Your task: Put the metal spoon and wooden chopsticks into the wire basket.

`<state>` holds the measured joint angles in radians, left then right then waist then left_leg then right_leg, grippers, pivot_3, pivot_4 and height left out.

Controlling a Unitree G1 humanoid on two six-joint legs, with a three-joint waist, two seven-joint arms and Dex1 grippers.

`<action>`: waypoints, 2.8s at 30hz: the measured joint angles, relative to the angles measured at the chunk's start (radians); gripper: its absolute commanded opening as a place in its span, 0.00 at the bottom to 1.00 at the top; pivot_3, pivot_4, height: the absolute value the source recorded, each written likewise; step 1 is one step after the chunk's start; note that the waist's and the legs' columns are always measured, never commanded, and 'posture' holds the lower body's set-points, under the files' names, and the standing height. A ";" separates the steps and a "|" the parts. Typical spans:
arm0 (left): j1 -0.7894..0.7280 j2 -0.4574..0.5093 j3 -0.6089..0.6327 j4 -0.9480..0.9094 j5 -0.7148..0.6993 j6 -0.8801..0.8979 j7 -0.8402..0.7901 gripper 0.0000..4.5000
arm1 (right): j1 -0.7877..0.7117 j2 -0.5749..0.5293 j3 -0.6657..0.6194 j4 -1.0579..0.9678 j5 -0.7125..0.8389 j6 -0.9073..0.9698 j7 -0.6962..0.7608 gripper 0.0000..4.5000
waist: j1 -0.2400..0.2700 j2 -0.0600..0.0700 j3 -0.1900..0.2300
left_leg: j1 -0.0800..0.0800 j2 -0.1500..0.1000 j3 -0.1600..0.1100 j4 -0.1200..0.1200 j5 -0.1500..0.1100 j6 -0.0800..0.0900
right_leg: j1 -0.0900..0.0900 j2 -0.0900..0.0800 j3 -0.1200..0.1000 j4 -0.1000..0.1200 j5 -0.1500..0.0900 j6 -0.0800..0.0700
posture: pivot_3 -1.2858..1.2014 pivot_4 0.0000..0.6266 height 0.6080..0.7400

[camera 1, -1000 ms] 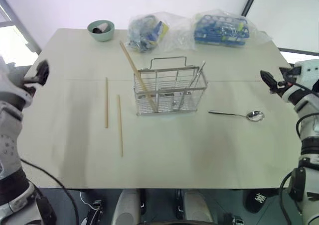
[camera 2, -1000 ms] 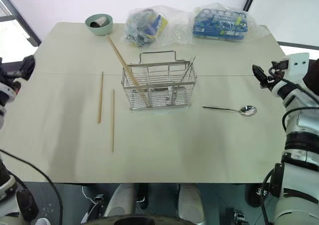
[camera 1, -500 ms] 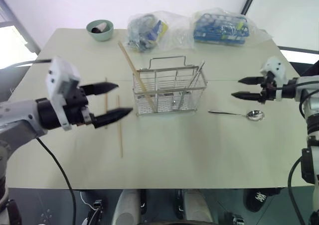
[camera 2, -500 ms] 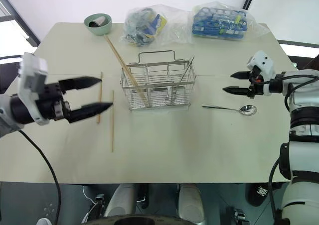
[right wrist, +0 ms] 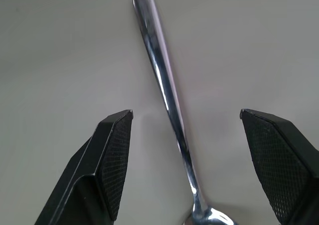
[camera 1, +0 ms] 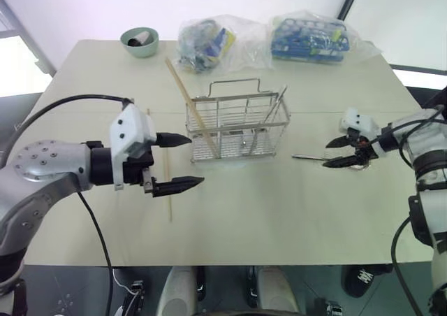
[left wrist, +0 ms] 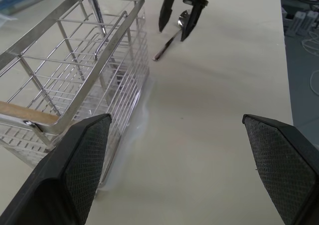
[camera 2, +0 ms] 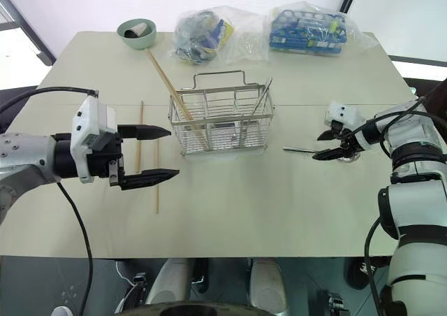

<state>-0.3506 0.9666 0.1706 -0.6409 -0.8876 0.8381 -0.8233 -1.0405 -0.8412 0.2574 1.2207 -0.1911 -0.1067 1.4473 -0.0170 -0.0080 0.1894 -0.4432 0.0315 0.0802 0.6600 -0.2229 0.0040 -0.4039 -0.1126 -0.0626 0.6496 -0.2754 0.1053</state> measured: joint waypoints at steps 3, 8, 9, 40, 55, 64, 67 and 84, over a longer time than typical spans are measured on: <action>-0.003 -0.009 0.000 -0.001 0.005 0.000 0.010 0.99 | -0.005 0.000 0.013 0.003 -0.033 -0.037 -0.004 0.73 | 0.000 0.000 0.000 | 0.000 0.000 0.000 0.000 0.000 0.000 | 0.001 0.000 0.000 0.000 0.000 0.000 | 0.52 0.24 0.83; -0.004 -0.012 0.000 -0.001 0.007 0.000 0.026 1.00 | -0.015 0.000 0.015 0.012 -0.061 -0.054 -0.016 0.28 | 0.002 0.000 0.000 | 0.000 0.000 -0.001 0.001 0.000 0.000 | 0.001 0.000 0.000 0.000 0.000 0.000 | 0.52 0.24 0.83; -0.005 -0.013 0.000 -0.001 0.007 0.000 0.029 1.00 | -0.015 0.000 0.015 0.015 -0.062 -0.054 -0.015 0.19 | 0.002 0.000 0.000 | 0.000 0.000 -0.001 0.001 0.000 0.000 | 0.001 0.000 0.000 0.000 0.000 0.000 | 0.52 0.24 0.83; -0.294 -0.122 -0.052 0.270 0.096 -0.051 0.017 1.00 | 0.292 0.024 -0.344 -1.336 1.119 0.833 -0.330 0.01 | 0.012 -0.001 0.001 | -0.001 0.001 -0.002 0.002 -0.003 0.005 | 0.000 0.000 0.000 0.003 0.000 0.001 | 0.52 0.24 0.83; -0.321 -0.163 -0.065 0.293 0.135 -0.069 0.023 1.00 | 0.095 0.322 -0.370 -1.004 0.858 0.739 -0.774 0.01 | 0.022 -0.001 0.001 | -0.003 0.000 0.004 0.002 -0.003 0.006 | -0.002 0.000 0.001 0.004 0.000 0.002 | 0.52 0.24 0.83; -0.320 -0.155 -0.031 0.285 0.135 -0.062 0.049 1.00 | 0.127 0.352 -0.374 -1.010 0.804 0.712 -0.760 0.01 | 0.018 -0.001 0.001 | -0.002 0.000 0.003 0.002 -0.003 0.007 | -0.002 0.000 0.001 0.004 0.000 0.002 | 0.52 0.24 0.83; -0.319 -0.148 -0.023 0.284 0.134 -0.060 0.060 1.00 | 0.168 0.352 -0.386 -1.070 0.832 0.759 -0.758 0.01 | 0.017 -0.001 0.001 | -0.002 0.000 0.002 0.002 -0.003 0.007 | -0.002 0.000 0.001 0.004 0.000 0.002 | 0.52 0.24 0.83; -0.344 -0.163 -0.020 0.311 0.138 -0.063 0.062 1.00 | 0.281 0.373 -0.423 -1.222 0.855 0.818 -0.830 0.99 | 0.006 -0.001 0.001 | -0.002 0.000 0.001 0.002 -0.003 0.007 | -0.002 0.000 0.001 0.004 0.000 0.002 | 0.52 0.24 0.83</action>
<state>-0.6944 0.8033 0.1507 -0.3295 -0.7497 0.7753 -0.7609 -0.7594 -0.4681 -0.1657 -0.0012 0.6639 0.7110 0.6171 -0.0113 -0.0089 0.1901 -0.4453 0.0318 0.0816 0.6621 -0.2263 0.0107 -0.4060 -0.1124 -0.0621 0.6540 -0.2752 0.1073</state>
